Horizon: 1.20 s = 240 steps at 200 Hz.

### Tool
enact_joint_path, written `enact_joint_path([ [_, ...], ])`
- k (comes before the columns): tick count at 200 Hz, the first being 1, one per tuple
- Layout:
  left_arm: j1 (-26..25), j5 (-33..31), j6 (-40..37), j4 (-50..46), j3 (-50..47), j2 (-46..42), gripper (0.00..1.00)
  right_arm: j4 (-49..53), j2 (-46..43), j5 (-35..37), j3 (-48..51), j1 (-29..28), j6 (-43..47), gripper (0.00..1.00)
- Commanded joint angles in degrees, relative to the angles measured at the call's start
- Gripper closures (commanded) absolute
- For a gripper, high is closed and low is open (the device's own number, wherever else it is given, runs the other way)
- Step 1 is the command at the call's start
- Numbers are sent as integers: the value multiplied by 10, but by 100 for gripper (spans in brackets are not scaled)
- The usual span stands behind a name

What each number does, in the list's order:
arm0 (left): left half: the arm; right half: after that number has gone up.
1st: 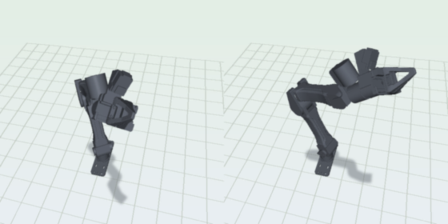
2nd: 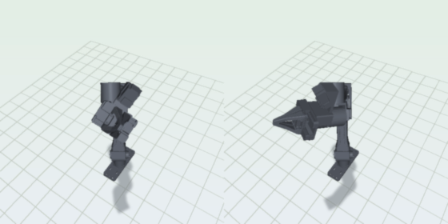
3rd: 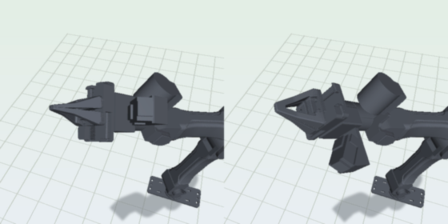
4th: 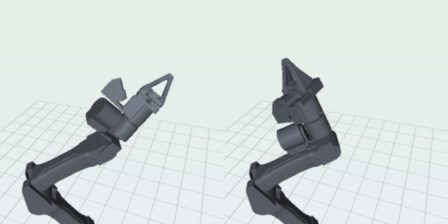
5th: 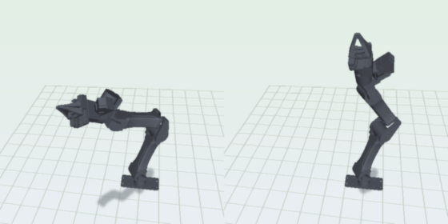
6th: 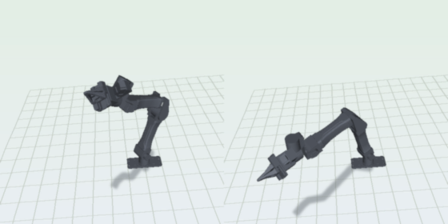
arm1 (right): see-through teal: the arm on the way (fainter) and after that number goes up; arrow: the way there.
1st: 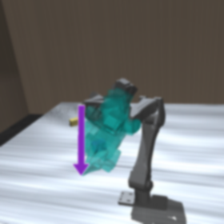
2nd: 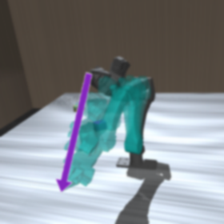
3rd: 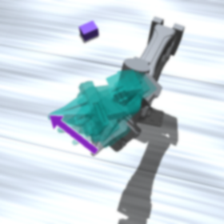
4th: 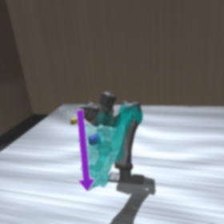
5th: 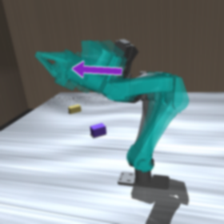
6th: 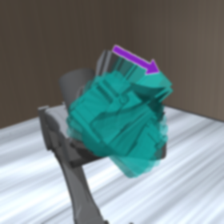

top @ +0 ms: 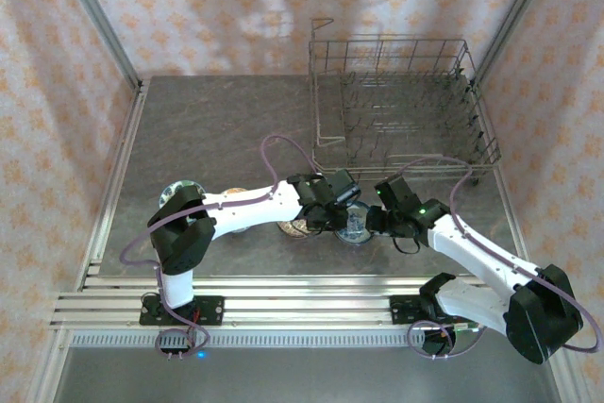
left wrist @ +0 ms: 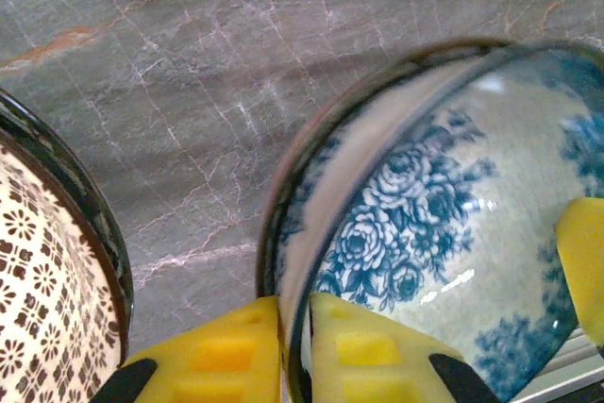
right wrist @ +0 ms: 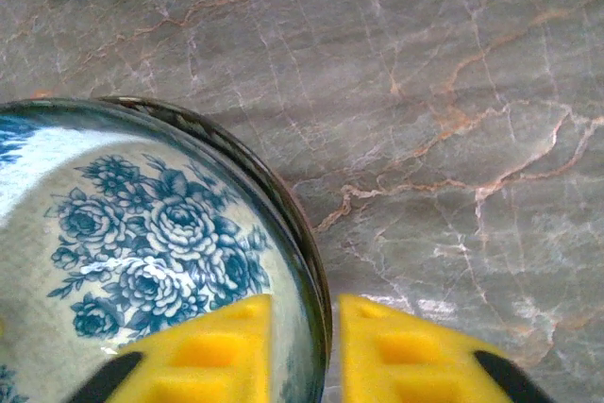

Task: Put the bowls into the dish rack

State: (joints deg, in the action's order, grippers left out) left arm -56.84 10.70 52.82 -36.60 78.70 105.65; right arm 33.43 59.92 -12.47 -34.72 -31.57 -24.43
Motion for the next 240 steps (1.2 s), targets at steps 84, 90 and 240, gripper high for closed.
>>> enact_joint_path([
  [84, 3, 3, -5, 21, 6, -12, 100, 56, -36, 48, -28, -4, 4, 42],
  [90, 2, 1, -5, 26, 2, -18, 100, 59, -38, 49, -29, -5, 3, 41],
  [240, 4, -3, -12, 114, -63, -96, 100, 94, -68, 40, -51, -4, 19, 46],
])
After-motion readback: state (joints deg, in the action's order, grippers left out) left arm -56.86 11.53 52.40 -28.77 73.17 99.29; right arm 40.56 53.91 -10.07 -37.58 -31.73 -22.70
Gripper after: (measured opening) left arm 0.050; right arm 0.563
